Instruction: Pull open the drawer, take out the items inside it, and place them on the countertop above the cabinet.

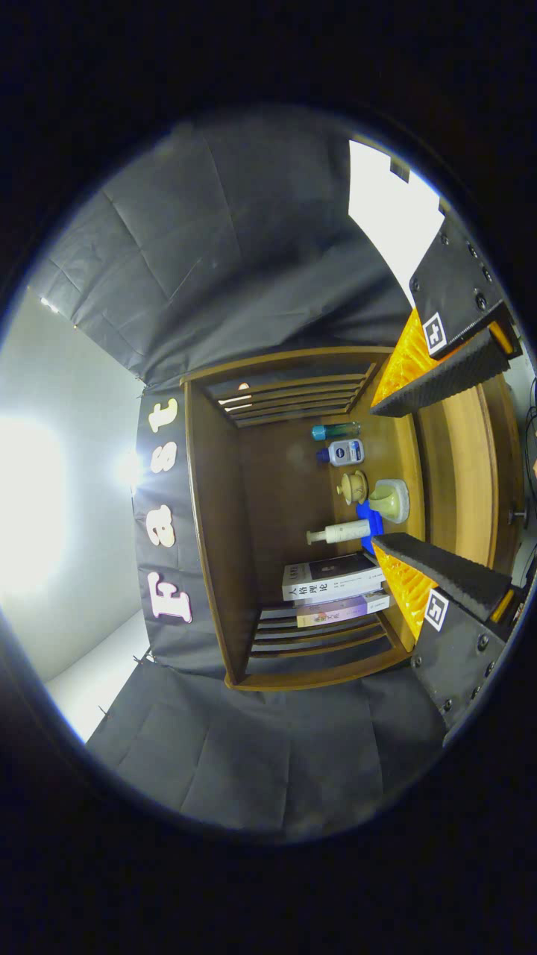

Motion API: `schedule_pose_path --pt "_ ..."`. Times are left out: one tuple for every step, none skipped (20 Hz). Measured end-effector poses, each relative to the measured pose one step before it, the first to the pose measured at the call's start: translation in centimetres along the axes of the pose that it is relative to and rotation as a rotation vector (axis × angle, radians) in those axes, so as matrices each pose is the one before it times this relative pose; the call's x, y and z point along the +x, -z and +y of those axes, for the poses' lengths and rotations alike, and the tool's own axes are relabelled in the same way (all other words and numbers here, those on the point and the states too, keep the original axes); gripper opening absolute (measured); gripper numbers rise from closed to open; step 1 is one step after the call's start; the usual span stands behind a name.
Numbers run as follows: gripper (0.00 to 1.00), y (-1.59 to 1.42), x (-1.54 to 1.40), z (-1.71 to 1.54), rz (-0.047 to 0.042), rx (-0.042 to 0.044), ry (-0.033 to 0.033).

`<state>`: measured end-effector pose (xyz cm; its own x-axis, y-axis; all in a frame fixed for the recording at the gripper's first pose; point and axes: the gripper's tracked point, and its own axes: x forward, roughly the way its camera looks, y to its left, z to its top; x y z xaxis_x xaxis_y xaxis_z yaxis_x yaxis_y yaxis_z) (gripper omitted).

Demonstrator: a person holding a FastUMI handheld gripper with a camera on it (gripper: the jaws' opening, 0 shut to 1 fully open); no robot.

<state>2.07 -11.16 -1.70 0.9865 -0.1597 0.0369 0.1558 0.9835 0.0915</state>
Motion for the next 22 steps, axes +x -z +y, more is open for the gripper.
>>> schedule_pose_path --pt "0.98 0.159 -0.638 -0.435 0.00283 0.00356 0.01183" --pt "0.98 0.043 -0.545 -0.138 -0.00241 0.00799 0.00488" --pt "0.98 -0.021 -0.519 0.146 -0.00797 0.00632 -0.00296" --pt "0.98 -0.094 -0.599 0.069 -0.01054 0.00296 -0.00415" --pt "0.98 -0.118 -0.669 0.133 -0.01385 -0.00321 -0.00644" --pt "0.98 -0.121 -0.548 0.1 -0.01261 -0.00688 -0.00237" --pt "0.98 0.167 -0.6 0.224 -0.00187 -0.00786 -0.00641" --pt "0.98 0.285 -0.579 0.334 0.00254 -0.00943 -0.01115" --pt "0.98 0.21 -0.528 0.253 0.00533 -0.00939 -0.00911" --pt "0.98 0.242 -0.461 0.08 0.00396 -0.01016 -0.00647" --pt "0.98 0.303 -0.373 -0.007 0.00143 -0.00938 -0.00061" --pt "0.98 0.21 -0.246 0.021 -0.00193 -0.00896 -0.00012" --pt "0.98 0.385 -0.241 0.062 0.00106 -0.00511 0.00186" --pt "0.98 0.471 -0.239 0.123 0.00242 -0.00141 -0.00156" --pt "0.98 0.582 -0.238 0.3 0.00866 -0.00067 -0.00344" --pt "0.98 0.804 0.039 0.186 0.02009 -0.00415 -0.00082" --pt "0.98 0.921 -0.027 -0.045 0.02141 -0.00994 0.00267" --pt "0.98 0.684 0.007 -0.14 0.01496 -0.01224 0.00526" --pt "0.98 0.723 0.02 -0.027 0.01103 -0.00948 0.00371" --pt "0.98 0.689 0.058 0.247 0.0088 -0.00425 -0.00315" --pt "0.98 0.776 0.209 0.332 0.01199 0.00084 -0.00749" --pt "0.98 0.834 0.313 0.291 0.01965 0.00612 -0.00658"
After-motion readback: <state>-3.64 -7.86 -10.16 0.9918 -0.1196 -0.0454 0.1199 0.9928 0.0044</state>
